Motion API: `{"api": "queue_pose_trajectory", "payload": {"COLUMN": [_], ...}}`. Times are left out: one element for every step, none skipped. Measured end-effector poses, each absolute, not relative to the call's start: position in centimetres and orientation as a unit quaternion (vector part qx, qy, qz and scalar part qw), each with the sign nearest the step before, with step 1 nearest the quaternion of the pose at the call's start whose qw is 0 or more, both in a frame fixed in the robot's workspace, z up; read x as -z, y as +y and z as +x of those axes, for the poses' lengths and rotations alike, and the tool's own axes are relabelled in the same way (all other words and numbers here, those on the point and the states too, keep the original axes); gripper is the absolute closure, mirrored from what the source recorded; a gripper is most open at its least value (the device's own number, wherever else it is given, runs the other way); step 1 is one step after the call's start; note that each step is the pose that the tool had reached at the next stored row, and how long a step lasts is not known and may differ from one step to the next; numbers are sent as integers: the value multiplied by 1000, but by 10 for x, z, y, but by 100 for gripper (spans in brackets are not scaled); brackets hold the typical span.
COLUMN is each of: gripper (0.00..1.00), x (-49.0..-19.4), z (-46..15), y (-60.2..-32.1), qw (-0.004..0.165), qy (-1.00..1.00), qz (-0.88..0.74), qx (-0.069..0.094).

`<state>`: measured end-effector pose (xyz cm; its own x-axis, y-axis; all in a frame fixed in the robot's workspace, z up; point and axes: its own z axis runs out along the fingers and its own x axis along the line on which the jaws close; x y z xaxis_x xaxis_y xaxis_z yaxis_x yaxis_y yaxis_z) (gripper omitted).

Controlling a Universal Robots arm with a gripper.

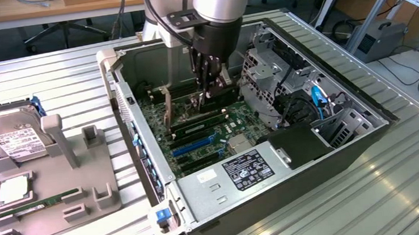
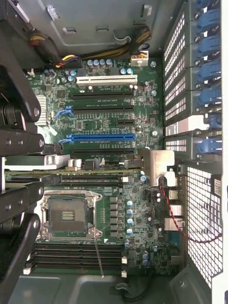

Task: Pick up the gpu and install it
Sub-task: 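Insert the gpu into the slot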

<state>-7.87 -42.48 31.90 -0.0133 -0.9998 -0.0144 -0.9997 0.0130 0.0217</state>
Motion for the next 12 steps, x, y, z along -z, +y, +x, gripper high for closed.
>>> {"api": "queue_pose_trajectory", "payload": {"gripper": [73, 73, 73, 73, 73, 73, 73, 73, 73, 73, 73, 73], "x": [-319, -318, -318, -317, -317, -317, -317, -316, -316, -316, -315, -315], "z": [-79, -79, -79, -79, -79, -79, -80, -80, -80, -80, -81, -81], "y": [-425, -426, -426, -426, -426, -427, -427, -427, -427, -428, -428, -428], "qw": [3, 3, 3, 3, 3, 4, 4, 4, 4, 4, 4, 5], "qy": [-712, -712, -712, -712, -712, -712, -712, -712, -712, -712, -712, -712], "qz": [702, 702, 702, 702, 702, 702, 702, 702, 702, 702, 702, 702], "qx": [13, 12, 12, 12, 12, 12, 12, 12, 11, 11, 11, 11]}}
